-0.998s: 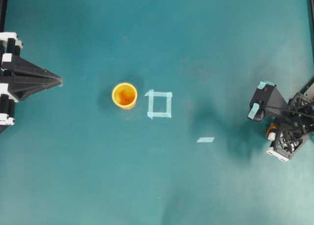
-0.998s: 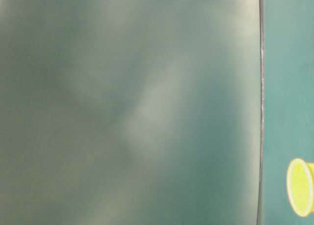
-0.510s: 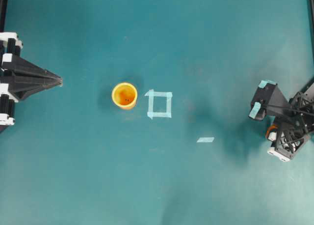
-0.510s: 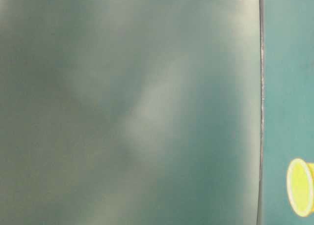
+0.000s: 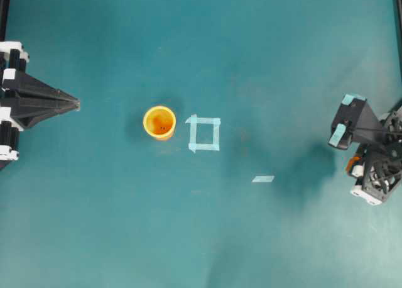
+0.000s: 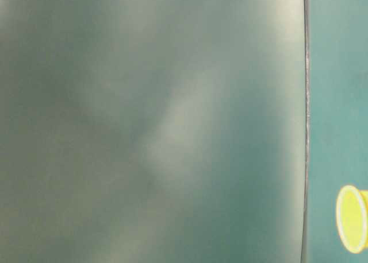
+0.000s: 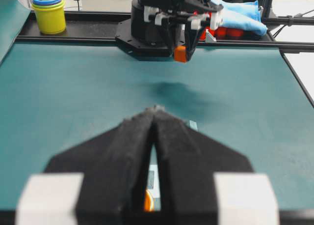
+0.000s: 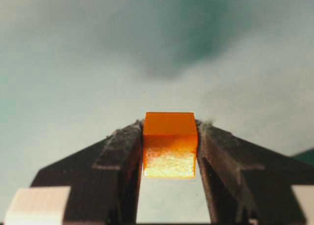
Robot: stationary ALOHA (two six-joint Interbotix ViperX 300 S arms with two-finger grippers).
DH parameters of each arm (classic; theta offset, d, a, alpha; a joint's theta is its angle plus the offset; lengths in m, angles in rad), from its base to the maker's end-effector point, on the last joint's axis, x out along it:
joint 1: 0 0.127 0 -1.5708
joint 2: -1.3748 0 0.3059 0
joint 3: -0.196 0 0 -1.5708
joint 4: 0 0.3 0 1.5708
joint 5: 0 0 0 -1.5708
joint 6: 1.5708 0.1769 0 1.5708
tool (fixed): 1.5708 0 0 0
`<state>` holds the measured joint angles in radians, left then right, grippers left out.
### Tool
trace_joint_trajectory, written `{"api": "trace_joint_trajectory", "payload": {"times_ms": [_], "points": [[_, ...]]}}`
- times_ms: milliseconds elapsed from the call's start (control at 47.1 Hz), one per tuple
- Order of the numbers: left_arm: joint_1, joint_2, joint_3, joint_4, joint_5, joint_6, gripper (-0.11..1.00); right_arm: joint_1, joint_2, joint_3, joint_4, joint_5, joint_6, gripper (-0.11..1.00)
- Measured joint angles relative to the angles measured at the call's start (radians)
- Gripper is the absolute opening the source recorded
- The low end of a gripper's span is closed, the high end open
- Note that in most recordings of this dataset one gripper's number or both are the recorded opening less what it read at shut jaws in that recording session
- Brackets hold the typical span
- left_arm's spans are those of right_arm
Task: Lift the orange block with right arm.
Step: 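Raise the right gripper with the orange cube off the table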
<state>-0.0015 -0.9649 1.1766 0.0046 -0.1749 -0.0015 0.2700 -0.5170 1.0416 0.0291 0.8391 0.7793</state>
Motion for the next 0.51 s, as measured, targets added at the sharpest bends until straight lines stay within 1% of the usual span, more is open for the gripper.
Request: {"api": "trace_joint_trajectory", "payload": {"times_ms": [510], "points": [[0.000,0.000,0.002,0.002,0.000,0.000,0.00,0.000,-0.126,-0.091,-0.002,0.216,0.000,0.41]]}}
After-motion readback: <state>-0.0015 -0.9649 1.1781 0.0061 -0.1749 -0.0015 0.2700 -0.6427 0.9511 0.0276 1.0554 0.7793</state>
